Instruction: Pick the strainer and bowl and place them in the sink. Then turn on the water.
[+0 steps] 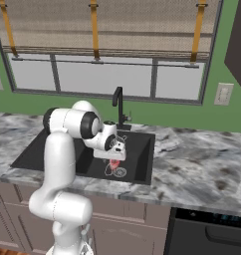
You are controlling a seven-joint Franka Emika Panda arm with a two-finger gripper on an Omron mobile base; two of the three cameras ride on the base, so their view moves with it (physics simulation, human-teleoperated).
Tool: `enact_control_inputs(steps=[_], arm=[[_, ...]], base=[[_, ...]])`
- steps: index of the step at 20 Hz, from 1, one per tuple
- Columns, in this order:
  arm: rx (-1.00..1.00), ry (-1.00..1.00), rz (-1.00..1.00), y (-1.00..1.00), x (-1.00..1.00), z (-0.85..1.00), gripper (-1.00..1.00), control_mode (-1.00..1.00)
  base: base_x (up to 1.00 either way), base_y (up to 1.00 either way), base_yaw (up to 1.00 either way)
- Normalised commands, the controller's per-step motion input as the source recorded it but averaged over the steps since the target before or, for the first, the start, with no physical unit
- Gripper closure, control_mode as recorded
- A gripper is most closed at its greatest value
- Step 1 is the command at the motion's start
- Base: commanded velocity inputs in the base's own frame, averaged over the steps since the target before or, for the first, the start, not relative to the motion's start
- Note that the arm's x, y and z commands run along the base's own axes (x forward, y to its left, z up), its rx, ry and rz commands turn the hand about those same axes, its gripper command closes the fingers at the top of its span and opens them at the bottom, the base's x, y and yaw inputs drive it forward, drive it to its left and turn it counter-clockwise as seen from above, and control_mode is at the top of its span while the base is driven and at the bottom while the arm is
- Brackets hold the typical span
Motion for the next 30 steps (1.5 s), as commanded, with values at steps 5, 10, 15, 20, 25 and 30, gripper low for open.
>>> enact_control_inputs(steps=[5, 10, 15, 20, 25, 30], arm=[[0.0, 0.0, 0.0, 0.0, 0.0, 0.0, -1.0, -1.0], [0.0, -0.02, 0.0, 0.0, 0.0, 0.11, -1.0, -1.0], [0.0, -0.07, 0.0, 0.0, -0.1, 0.3, -1.0, -1.0], [0.0, -0.08, 0.0, 0.0, -0.22, 0.29, -1.0, -1.0], [0.0, -0.09, 0.0, 0.0, -0.37, 0.3, -1.0, -1.0], [0.0, -0.11, 0.0, 0.0, -0.61, 0.31, -1.0, -1.0]], base=[[0.0, 0.0, 0.0], [0.0, 0.0, 0.0], [0.0, 0.0, 0.0], [0.0, 0.0, 0.0], [0.0, 0.0, 0.0], [0.0, 0.0, 0.0]])
